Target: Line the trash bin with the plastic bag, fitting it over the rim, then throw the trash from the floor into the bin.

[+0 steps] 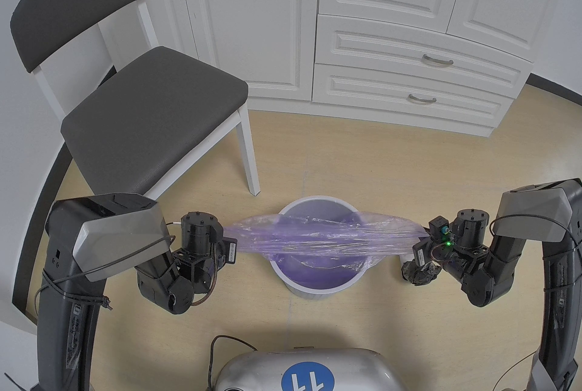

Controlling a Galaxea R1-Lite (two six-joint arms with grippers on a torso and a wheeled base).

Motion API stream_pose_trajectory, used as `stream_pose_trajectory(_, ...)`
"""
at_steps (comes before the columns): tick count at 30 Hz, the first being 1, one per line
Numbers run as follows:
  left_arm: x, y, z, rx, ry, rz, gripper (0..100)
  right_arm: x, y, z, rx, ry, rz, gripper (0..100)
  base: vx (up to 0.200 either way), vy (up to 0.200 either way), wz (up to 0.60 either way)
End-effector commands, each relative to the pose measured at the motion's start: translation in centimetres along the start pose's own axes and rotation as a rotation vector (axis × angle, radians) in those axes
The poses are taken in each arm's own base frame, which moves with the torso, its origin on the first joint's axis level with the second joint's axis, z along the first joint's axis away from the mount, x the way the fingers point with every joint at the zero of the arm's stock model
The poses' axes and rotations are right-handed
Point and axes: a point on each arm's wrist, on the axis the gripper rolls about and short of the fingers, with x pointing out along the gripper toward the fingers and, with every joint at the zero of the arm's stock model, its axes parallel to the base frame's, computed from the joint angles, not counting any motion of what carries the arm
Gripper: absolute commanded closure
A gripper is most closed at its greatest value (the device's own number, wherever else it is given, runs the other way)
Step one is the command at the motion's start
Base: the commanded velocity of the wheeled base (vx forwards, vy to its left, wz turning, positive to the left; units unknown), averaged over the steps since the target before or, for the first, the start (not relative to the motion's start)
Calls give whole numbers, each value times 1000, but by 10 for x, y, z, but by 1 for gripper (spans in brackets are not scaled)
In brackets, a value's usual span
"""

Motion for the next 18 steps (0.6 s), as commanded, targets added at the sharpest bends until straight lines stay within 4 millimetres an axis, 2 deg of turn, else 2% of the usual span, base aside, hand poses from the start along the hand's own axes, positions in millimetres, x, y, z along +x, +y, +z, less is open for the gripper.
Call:
stream_pose_trajectory(1,2,2,-3,0,7,6,100,1,-2,-5,-2,13,-5,100,0,0,0)
stream_pose_trajectory(11,-7,2,9,-7,-18,-4,100,-10,-4,6,-2,-12,25,100,0,0,0)
stream_pose_trajectory(18,-19,-30,14,-77,-50,-89,100,-9,-7,10,3,-23,23,100,0,0,0)
